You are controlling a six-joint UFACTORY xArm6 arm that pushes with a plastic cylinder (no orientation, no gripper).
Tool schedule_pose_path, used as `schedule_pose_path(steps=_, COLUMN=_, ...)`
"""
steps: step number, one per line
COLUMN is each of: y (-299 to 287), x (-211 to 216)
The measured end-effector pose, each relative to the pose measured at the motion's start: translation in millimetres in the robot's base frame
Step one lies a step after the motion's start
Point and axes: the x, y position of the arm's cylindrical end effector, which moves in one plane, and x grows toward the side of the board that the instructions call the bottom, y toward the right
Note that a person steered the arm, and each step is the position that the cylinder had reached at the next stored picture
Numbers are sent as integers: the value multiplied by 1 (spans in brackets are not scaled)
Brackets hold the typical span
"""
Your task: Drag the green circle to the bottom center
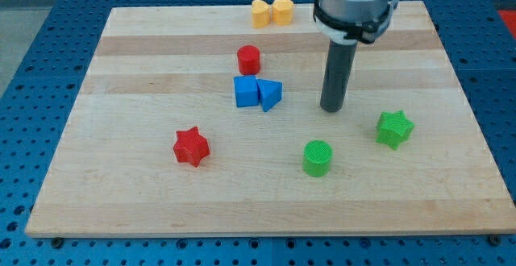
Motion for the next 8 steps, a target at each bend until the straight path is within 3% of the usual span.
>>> schedule_pose_path(steps=2, y=-12, x=51)
schedule_pose_path(steps=4, y=-37, x=74)
schedule_pose_path(steps=6, y=12, x=81)
schedule_pose_path(steps=7, y=-9, x=93)
schedule_pose_path(steps=8, y=-68, x=103)
